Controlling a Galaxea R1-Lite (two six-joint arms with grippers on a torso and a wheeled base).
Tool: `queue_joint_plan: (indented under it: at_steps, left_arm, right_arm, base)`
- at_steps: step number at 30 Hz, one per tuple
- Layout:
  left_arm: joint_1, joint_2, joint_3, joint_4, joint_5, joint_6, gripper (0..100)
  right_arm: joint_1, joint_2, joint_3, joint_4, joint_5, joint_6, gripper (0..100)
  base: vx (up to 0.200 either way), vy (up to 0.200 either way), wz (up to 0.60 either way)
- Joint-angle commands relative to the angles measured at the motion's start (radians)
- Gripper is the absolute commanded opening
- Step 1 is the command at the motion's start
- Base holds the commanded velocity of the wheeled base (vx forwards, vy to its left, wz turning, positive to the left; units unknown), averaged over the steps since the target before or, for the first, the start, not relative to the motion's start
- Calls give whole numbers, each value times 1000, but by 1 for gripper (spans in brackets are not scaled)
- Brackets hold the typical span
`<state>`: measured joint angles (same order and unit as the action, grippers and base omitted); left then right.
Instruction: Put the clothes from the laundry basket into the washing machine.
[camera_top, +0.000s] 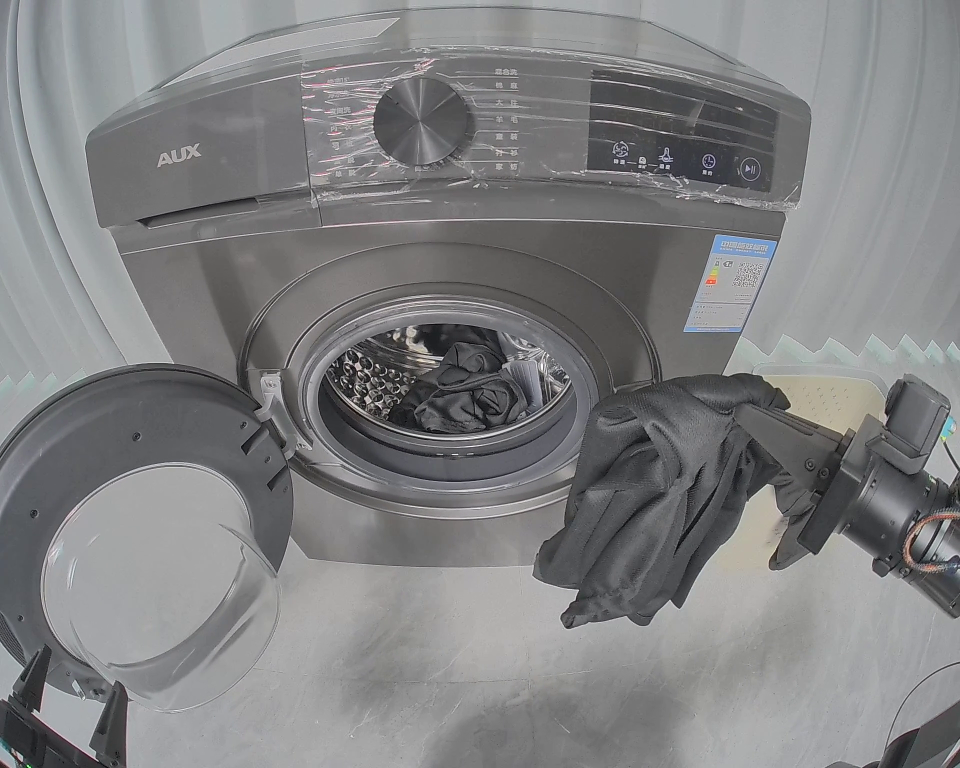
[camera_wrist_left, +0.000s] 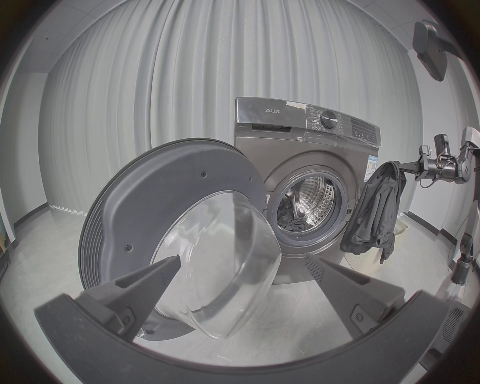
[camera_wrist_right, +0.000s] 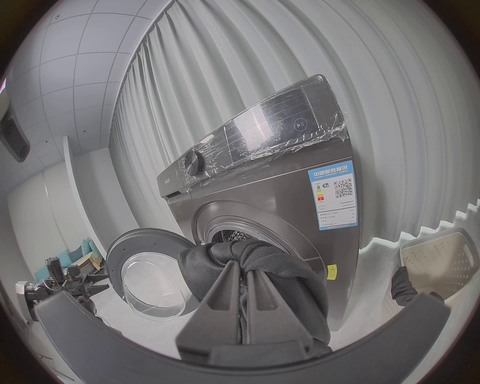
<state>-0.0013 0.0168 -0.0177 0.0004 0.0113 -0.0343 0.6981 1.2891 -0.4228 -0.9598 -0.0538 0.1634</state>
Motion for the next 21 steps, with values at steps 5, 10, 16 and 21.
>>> queue_joint_plan:
  at_steps: [5,10,16,21]
  left_arm:
    - [0,-17,16,1,1,11,100]
    - [0,-17,18,0,-2,8,100]
    - [0,-17,18,0,-2,10,100]
    - [0,-17,18,1,-1,16,100]
  right_arm:
    - [9,9,-5,1,2,-5,0]
    - [24,27,-8,-2,2,-7,0]
    - [43,59,-34,-4,3,2,0]
    - [43,105,-71,-23,19,2,0]
  base:
    - [0,0,0]
    - [0,0,0]
    - [-200,0,0]
    - [0,0,0]
